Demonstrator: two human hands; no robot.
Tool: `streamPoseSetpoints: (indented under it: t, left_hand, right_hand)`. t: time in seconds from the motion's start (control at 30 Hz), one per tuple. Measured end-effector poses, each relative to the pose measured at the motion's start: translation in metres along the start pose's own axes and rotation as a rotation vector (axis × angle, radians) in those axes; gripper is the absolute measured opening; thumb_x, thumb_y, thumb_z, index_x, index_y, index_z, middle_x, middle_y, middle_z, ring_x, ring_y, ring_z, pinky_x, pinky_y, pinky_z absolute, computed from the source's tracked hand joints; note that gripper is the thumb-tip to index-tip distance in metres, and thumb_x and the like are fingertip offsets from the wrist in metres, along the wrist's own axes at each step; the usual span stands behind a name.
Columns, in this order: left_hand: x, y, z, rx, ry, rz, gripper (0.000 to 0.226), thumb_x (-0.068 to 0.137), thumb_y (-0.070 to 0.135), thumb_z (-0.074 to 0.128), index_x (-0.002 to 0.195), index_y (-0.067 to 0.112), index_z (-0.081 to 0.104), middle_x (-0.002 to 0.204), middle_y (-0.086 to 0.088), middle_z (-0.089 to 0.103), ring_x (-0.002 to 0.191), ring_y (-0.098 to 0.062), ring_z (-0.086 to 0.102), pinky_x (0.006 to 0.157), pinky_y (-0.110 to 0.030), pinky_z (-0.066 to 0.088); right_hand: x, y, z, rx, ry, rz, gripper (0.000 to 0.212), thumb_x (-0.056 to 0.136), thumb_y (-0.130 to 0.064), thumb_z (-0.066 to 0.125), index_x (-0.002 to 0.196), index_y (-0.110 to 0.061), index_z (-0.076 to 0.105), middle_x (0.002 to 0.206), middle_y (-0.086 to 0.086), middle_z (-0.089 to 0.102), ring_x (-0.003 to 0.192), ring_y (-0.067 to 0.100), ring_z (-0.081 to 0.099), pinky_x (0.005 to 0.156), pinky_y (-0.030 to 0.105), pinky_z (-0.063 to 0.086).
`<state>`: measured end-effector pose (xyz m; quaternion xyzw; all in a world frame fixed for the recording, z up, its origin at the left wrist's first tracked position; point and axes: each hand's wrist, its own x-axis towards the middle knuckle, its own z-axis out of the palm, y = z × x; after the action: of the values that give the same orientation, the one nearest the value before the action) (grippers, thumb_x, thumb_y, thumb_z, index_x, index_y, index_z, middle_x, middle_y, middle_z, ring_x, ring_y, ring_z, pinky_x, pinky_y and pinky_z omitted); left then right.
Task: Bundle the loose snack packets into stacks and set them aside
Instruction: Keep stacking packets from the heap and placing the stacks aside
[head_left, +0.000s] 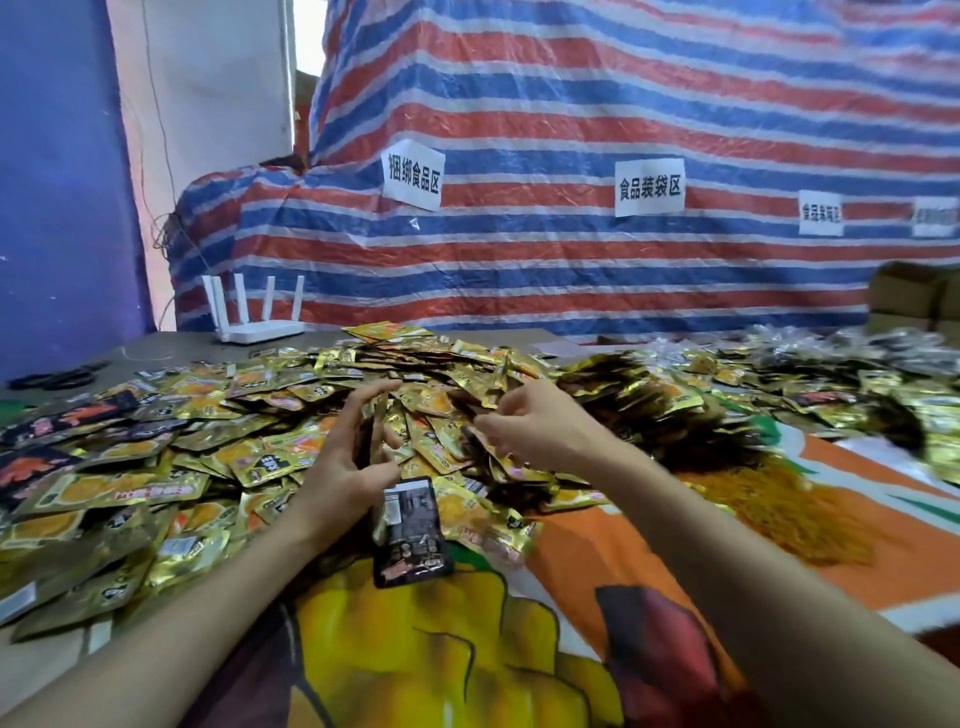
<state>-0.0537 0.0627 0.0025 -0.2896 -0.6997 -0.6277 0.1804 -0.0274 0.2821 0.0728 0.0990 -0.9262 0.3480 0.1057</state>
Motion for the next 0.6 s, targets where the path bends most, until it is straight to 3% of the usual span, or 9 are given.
streamPoseSetpoints:
  t: [0.13,0.23,0.37,0.6]
  left_hand:
    - [0.002,0.002,0.0,0.057,-0.035,-0.015,0.08,0.064,0.001,0.056,0.12,0.058,0.053,0.098,-0.031,0.049,0.078,-0.032,0.05,0.071,-0.045,0.048]
    - [0.001,0.002,0.001,0.089,-0.043,-0.018,0.08,0.064,0.002,0.056,0.123,0.056,0.053,0.096,-0.027,0.05,0.077,-0.032,0.049,0.07,-0.043,0.046]
    - [0.002,-0.001,0.001,0.087,-0.035,-0.03,0.078,0.065,0.001,0.056,0.126,0.051,0.053,0.096,-0.025,0.051,0.074,-0.031,0.048,0.069,-0.043,0.045]
    - [0.003,-0.004,-0.004,0.098,-0.032,-0.055,0.075,0.069,0.001,0.057,0.13,0.044,0.053,0.096,-0.02,0.053,0.077,-0.032,0.051,0.07,-0.045,0.049]
  right_hand:
    - [-0.018,0.05,-0.076,-0.35,-0.16,0.286,0.026,0.082,-0.024,0.068,0.06,-0.011,0.07,0.052,-0.002,0.066,0.042,0.012,0.058,0.042,0.021,0.044]
    - [-0.025,0.092,-0.102,-0.461,-0.097,0.451,0.01,0.079,-0.014,0.069,0.072,-0.007,0.07,0.06,0.003,0.068,0.048,0.017,0.061,0.045,0.024,0.048]
    - [-0.028,0.134,-0.097,-0.771,0.015,0.474,0.012,0.085,-0.008,0.055,0.074,-0.013,0.051,0.074,0.004,0.059,0.063,0.018,0.057,0.05,0.028,0.042]
    - [-0.027,0.151,-0.097,-0.829,0.137,0.479,0.017,0.088,-0.01,0.057,0.077,-0.015,0.045,0.078,0.002,0.056,0.064,0.016,0.053,0.047,0.026,0.039]
